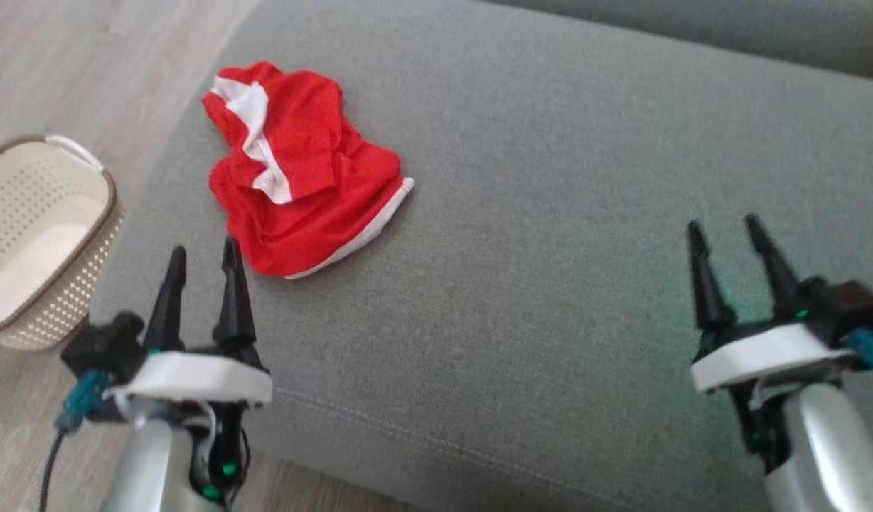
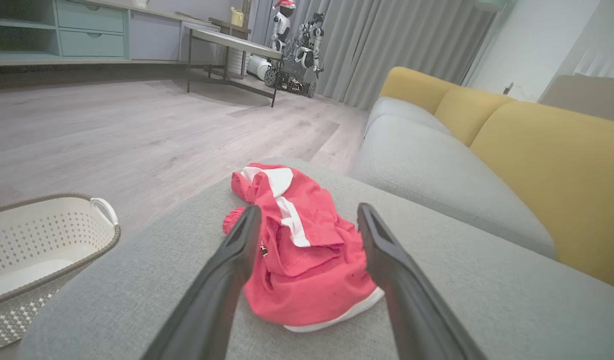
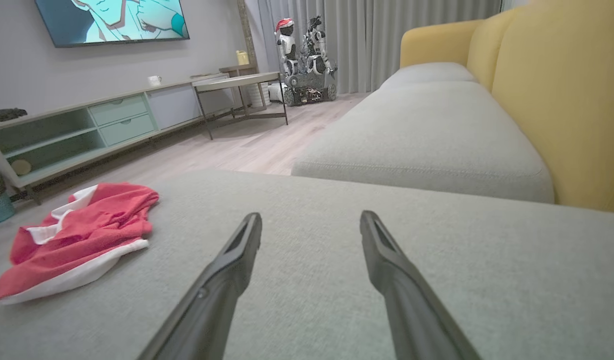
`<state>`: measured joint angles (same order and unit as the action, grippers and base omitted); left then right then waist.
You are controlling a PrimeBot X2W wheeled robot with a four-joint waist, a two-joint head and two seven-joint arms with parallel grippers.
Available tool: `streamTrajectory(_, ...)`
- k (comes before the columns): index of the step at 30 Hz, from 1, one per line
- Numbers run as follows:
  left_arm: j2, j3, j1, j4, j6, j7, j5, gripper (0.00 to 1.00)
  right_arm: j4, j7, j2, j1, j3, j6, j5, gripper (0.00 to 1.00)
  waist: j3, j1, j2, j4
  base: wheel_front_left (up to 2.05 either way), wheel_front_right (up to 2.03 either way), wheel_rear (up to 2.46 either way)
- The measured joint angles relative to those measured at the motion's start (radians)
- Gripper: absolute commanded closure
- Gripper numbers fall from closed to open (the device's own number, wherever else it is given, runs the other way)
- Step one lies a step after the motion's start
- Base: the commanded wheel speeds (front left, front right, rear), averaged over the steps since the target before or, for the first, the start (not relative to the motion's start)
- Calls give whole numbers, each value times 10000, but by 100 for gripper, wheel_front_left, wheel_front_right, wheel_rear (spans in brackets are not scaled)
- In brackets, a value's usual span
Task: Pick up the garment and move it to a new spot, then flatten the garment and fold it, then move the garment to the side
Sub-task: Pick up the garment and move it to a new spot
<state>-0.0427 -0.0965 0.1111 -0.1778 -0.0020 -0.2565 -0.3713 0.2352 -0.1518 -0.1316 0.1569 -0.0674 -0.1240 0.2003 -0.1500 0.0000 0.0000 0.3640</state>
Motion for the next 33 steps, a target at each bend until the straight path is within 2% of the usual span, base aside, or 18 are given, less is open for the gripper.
streamTrajectory(5,-73,178,1233,-1281,-263,8,198,0,-644,378,-117,419,702,0,-290,0,-626,0,0,-175,0,0,0)
streamTrajectory(10,-378,255,2746,-2683,-322,702,196,0,-1423,813,-399,639,1137,0,-414,0,-1337,1,0,-333,0,0,0)
streamTrajectory(15,-637,424,4001,-3647,-146,1068,196,0,-1931,1108,-529,854,1248,0,-449,0,-1880,2,0,-450,0,0,0)
streamTrajectory(20,-815,462,5329,-5229,-176,1457,165,0,-2401,1367,-621,908,1181,0,-522,0,-2447,2,0,-640,0,0,0)
streamTrajectory(30,-940,453,6483,-6993,-518,1304,35,0,-2533,1465,-604,1004,1049,0,-522,0,-2725,0,0,-1016,0,0,0)
streamTrajectory(31,-940,447,6536,-7120,-550,1304,-17,20,-2531,1463,-596,1004,1047,0,-522,0,-2729,0,0,-1039,0,0,0)
streamTrajectory(32,-938,447,6571,-7225,-571,1302,-33,51,-2529,1463,-591,1004,1043,0,-522,0,-2734,0,0,-1059,0,0,0)
streamTrajectory(33,-940,447,6607,-7352,-598,1302,-46,60,-2523,1461,-581,1009,1035,0,-522,0,-2740,0,0,-1079,0,0,0)
